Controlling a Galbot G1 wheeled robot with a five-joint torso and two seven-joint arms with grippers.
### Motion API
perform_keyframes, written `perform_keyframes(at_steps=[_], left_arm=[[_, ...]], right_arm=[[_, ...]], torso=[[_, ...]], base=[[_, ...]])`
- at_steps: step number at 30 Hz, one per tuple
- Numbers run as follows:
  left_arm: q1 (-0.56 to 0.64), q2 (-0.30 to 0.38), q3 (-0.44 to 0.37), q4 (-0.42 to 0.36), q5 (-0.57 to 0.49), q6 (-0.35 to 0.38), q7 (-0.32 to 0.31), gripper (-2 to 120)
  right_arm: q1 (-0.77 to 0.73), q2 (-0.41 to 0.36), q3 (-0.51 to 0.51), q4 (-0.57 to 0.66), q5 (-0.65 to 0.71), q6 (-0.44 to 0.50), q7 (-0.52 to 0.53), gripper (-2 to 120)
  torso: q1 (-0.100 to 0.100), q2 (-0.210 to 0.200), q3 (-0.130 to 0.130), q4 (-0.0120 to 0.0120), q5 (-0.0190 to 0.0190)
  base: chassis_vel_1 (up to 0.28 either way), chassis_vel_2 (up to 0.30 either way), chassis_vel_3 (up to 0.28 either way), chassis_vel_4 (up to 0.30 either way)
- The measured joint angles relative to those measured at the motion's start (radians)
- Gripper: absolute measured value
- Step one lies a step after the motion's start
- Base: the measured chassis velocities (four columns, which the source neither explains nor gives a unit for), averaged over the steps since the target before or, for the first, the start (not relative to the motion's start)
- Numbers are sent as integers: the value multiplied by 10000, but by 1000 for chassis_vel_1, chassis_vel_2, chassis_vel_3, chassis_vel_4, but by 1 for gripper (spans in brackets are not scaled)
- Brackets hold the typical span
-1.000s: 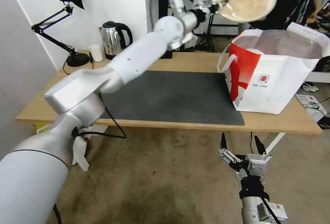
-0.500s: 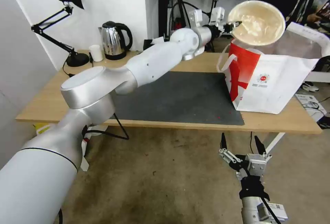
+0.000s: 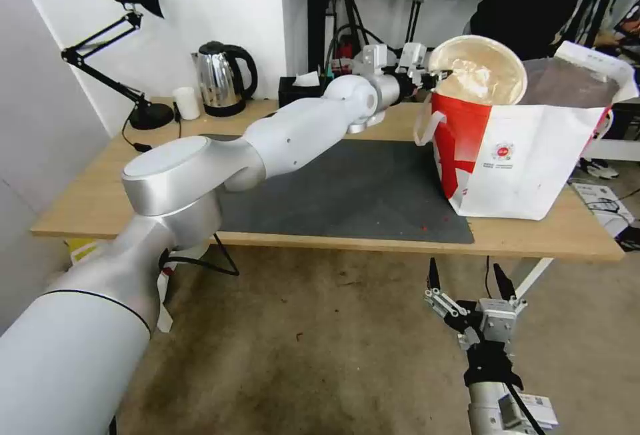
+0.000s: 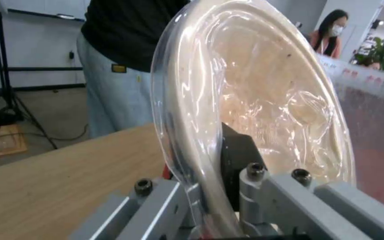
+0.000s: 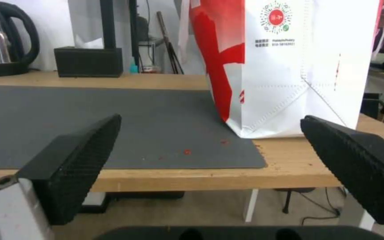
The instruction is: Pick up the trash from the table and place it into the takeout bag.
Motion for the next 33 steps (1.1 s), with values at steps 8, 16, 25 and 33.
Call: perform_keyframes(at_steps=[8, 16, 25, 33], left_arm=[[134, 10, 23, 26, 298, 11, 227, 3], [125, 20, 16, 7, 516, -35, 1329, 7], [-152, 23, 292, -111, 612, 81, 1564, 41], [-267, 29, 313, -9, 599, 214, 1538, 74]], right_arm=[[0, 0, 0, 0, 0, 0, 0, 100], [0, 0, 0, 0, 1, 0, 0, 100], [0, 0, 0, 0, 0, 0, 0, 100], [0, 0, 0, 0, 0, 0, 0, 100]], torso=[[0, 0, 0, 1, 0], [0, 0, 0, 1, 3], [1, -1, 3, 0, 4], [1, 0, 1, 0, 2]], base=[[0, 0, 0, 0], [0, 0, 0, 0], [0, 0, 0, 0], [0, 0, 0, 0]])
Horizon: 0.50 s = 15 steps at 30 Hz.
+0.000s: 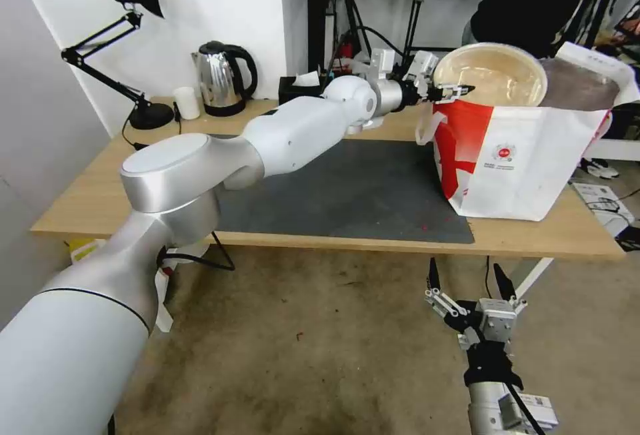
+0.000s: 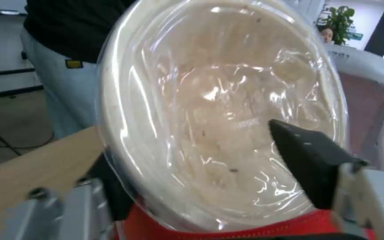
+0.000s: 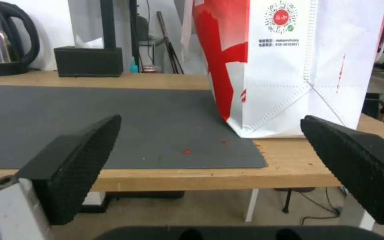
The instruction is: Pick up the trash from the table and place it into the takeout bag.
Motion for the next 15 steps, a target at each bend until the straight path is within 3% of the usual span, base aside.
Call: perform_keyframes(at_steps=[5, 15], left_arm=[[-68, 10, -1, -36, 1, -21, -17, 93], [-185, 3, 83, -62, 27, -77, -31, 100]], right_arm=[[0, 0, 0, 0, 0, 0, 0, 100], [0, 0, 0, 0, 0, 0, 0, 100]], torso=[[0, 0, 0, 1, 0], [-1, 0, 0, 1, 0]], base=[[0, 0, 0, 0], [0, 0, 0, 0]])
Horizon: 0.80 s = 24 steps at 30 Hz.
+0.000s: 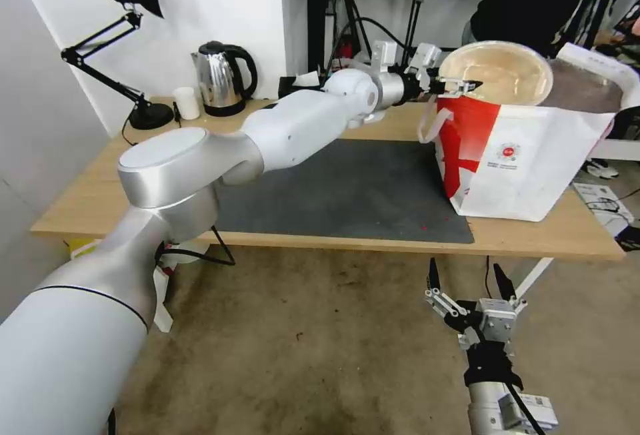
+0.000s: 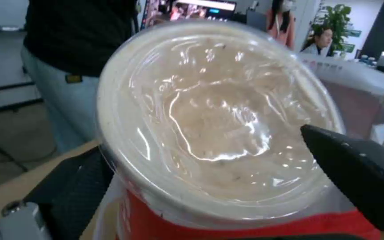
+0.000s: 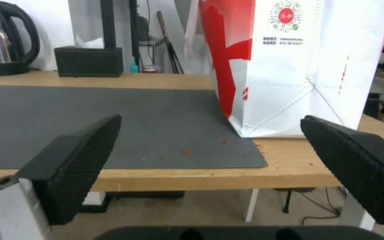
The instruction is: Pick up the trash from the table and place it into the takeout bag.
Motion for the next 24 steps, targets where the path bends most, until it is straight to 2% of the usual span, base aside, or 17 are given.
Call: perform_keyframes(at_steps=[14, 24], left_arm=[[-96, -3, 48, -135, 29, -186, 2, 100], [-580, -9, -189, -729, -34, -396, -59, 100]], right_arm=[[0, 0, 0, 0, 0, 0, 0, 100], [0, 0, 0, 0, 0, 0, 0, 100]], torso=[[1, 0, 0, 0, 0], [1, 0, 0, -1, 0]], base=[[0, 0, 0, 0], [0, 0, 0, 0]])
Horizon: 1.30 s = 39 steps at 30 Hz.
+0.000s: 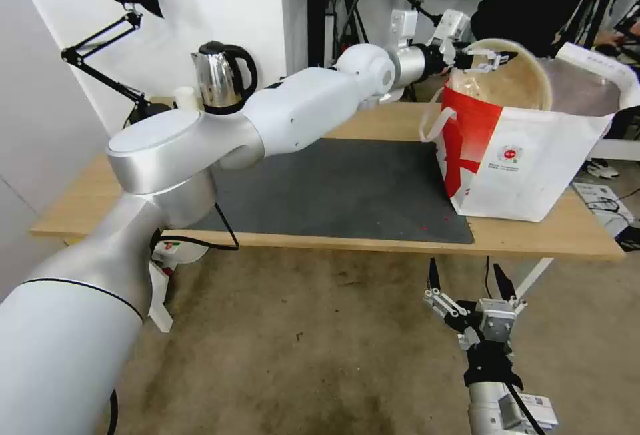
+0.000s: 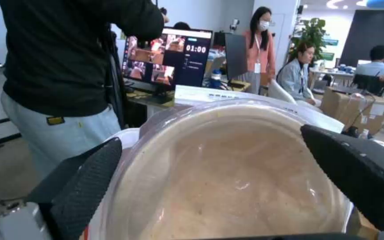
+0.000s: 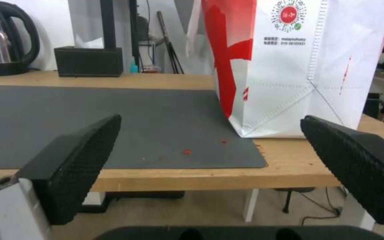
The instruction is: Pick up the trash from the table and place it into the takeout bag.
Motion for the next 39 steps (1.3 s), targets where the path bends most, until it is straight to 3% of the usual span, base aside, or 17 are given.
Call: perform_keyframes(at_steps=[13, 18, 28, 39], left_arm=[[-85, 2, 66, -169, -17, -35, -177, 100], [-199, 7, -233, -346, -113, 348, 74, 100], [-349, 5, -274, -615, -147, 311, 78, 100], [-560, 7, -854, -691, -136, 117, -120, 100]], right_arm=[[0, 0, 0, 0, 0, 0, 0, 100], [0, 0, 0, 0, 0, 0, 0, 100], [0, 0, 0, 0, 0, 0, 1, 100], [0, 0, 0, 0, 0, 0, 0, 100]], torso=[[0, 0, 0, 1, 0], [0, 0, 0, 0, 0], [0, 0, 0, 0, 0], [-1, 0, 0, 0, -1]], base=[[0, 0, 0, 0], [0, 0, 0, 0], [0, 0, 0, 0], [0, 0, 0, 0]])
